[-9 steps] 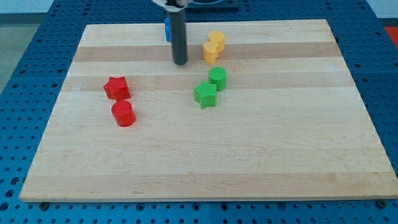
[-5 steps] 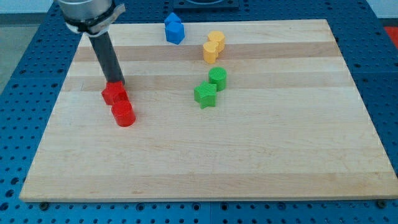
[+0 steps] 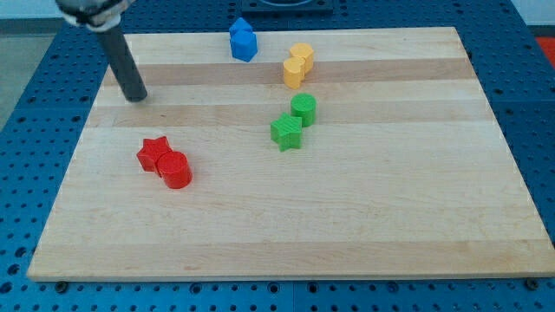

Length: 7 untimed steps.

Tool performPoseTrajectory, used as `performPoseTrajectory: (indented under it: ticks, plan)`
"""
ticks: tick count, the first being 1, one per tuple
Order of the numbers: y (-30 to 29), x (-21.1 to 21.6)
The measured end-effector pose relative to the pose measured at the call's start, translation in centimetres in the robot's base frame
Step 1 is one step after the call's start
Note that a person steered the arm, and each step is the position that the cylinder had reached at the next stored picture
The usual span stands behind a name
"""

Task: Slide the red star into the red circle

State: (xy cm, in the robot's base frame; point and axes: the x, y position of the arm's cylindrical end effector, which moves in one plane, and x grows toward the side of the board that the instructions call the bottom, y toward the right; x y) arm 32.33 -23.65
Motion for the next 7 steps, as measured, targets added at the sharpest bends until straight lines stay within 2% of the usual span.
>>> performPoseTrajectory:
  ticks: [1, 2, 3, 4, 5, 6, 7]
  plan:
    - [3.1, -5.6]
    - [7.7, -9.3]
    - [8.9, -11.2]
    - [7.4, -9.2]
    - [8.4, -5.9]
    - [11.4, -3.6]
    - [14.5, -3.9]
